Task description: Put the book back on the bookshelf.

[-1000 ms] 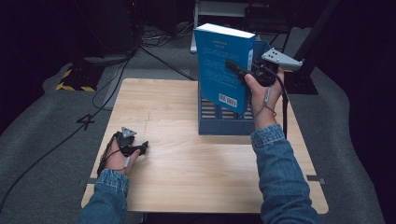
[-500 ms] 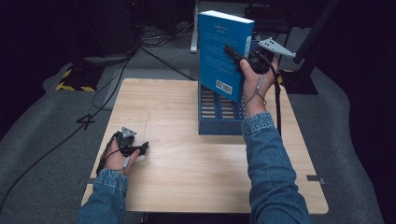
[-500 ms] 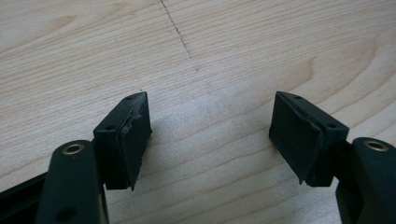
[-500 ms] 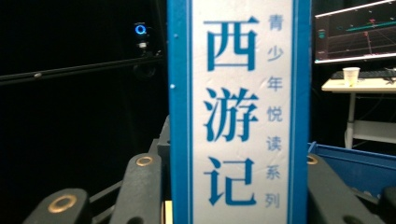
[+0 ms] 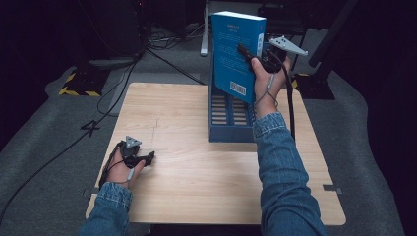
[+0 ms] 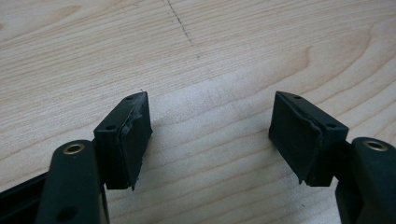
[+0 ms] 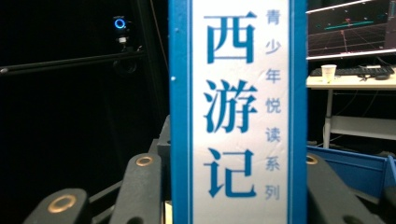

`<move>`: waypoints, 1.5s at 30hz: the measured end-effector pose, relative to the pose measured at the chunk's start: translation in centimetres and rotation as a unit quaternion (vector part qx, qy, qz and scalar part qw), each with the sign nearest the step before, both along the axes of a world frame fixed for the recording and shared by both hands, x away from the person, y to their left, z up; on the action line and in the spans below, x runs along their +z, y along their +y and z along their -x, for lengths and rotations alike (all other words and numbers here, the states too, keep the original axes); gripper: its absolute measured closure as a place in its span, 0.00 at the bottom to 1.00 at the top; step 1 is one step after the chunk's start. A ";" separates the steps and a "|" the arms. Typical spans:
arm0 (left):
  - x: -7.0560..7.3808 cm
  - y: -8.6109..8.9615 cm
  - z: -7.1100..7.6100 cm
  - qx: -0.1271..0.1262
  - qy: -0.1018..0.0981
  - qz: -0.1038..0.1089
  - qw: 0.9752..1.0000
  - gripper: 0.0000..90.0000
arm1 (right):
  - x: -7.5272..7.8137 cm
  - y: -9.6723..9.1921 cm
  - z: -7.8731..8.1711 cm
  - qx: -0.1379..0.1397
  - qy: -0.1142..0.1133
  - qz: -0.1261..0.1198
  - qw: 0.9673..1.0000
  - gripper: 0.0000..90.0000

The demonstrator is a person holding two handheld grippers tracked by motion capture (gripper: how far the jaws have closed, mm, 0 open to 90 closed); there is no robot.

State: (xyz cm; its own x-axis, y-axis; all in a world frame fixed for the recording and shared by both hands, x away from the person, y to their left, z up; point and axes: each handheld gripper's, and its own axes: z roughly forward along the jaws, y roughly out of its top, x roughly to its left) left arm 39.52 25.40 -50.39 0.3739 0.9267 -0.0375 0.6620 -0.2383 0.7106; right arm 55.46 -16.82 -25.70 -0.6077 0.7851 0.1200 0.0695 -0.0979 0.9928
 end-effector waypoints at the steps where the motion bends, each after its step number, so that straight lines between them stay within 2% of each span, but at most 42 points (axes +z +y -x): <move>1: 0.0 0.0 0.0 -0.001 -0.001 -0.001 1.000 0.33 | -0.1 0.0 -0.2 -0.003 0.002 -0.005 1.000 0.69; 3: 0.0 0.0 0.0 -0.001 -0.001 -0.002 1.000 0.33 | -0.2 0.4 -0.7 -0.010 0.004 -0.008 1.000 0.69; 5: 0.0 0.1 0.0 0.000 0.000 0.001 1.000 0.33 | -0.3 1.0 -1.0 -0.019 -0.001 0.004 1.000 0.69; 7: 0.0 0.2 0.0 -0.003 0.002 0.005 1.000 0.33 | -0.6 1.8 -1.4 -0.030 0.002 0.024 0.999 0.69; 8: 0.0 0.2 0.0 -0.001 0.001 0.009 1.000 0.33 | -0.8 1.9 -1.6 -0.032 0.004 0.026 0.999 0.69; 13: 0.0 0.3 0.0 -0.001 0.002 0.013 1.000 0.33 | -2.4 2.6 -2.6 -0.038 0.024 0.013 0.999 0.69; 15: 0.0 0.3 0.0 -0.001 0.002 0.013 1.000 0.33 | -2.9 2.9 -2.8 -0.039 0.030 0.017 0.999 0.69; 16: 0.0 0.3 0.0 -0.001 0.001 0.012 1.000 0.33 | -3.8 3.5 -3.2 -0.040 0.040 0.026 0.998 0.69; 23: 0.0 0.1 0.0 -0.002 0.002 0.002 1.000 0.33 | -5.3 4.6 -2.8 -0.045 0.037 0.031 0.998 0.69; 32: 0.0 0.0 0.0 -0.003 0.001 -0.005 1.000 0.33 | -7.1 7.5 -2.7 -0.067 0.045 0.093 0.992 0.68; 39: 0.0 -0.1 -0.1 -0.002 -0.001 -0.004 1.000 0.33 | -8.3 8.5 -2.7 -0.095 0.049 0.111 0.988 0.67; 45: 0.0 0.0 -0.1 -0.002 -0.001 -0.003 1.000 0.33 | -9.6 9.7 -2.7 -0.125 0.064 0.130 0.981 0.67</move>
